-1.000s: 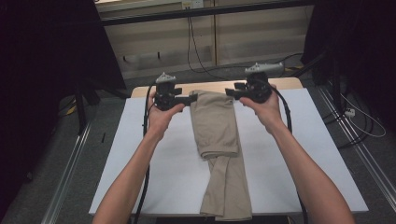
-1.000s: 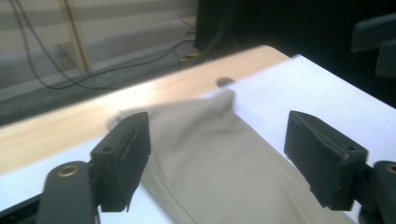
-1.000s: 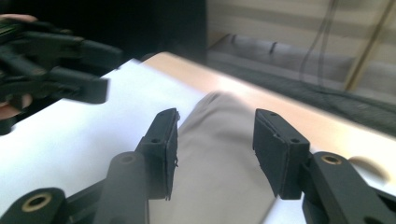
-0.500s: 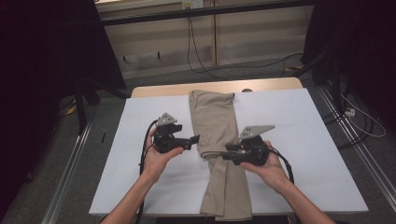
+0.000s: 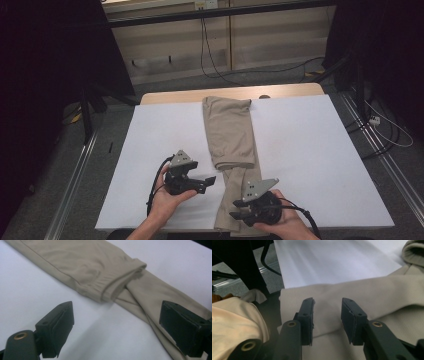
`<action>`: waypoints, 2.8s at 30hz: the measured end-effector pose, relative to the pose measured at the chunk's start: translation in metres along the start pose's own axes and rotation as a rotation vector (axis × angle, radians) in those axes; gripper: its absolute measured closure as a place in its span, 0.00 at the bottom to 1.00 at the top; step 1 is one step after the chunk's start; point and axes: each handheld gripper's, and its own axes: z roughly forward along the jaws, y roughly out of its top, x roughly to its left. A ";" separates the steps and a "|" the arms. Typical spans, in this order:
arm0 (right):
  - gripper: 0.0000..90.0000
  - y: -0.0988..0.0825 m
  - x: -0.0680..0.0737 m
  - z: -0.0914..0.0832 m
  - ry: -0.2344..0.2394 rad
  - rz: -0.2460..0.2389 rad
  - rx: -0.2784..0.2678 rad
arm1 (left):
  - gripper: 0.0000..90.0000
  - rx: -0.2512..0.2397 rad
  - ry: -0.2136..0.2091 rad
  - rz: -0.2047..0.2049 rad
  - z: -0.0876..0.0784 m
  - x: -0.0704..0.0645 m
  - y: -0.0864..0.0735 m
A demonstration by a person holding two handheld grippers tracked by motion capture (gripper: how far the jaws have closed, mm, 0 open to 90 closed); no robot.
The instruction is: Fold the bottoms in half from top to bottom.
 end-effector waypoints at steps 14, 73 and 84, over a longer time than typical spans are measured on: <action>0.99 -0.008 0.007 0.002 -0.018 -0.019 0.021 | 0.20 0.042 -0.036 0.014 0.007 -0.014 -0.012; 1.00 -0.053 -0.005 -0.059 -0.117 0.206 0.025 | 0.99 0.224 -0.304 0.225 0.028 -0.093 -0.022; 1.00 -0.052 0.008 -0.064 -0.116 0.181 0.045 | 0.98 0.216 -0.309 0.139 0.011 -0.082 -0.026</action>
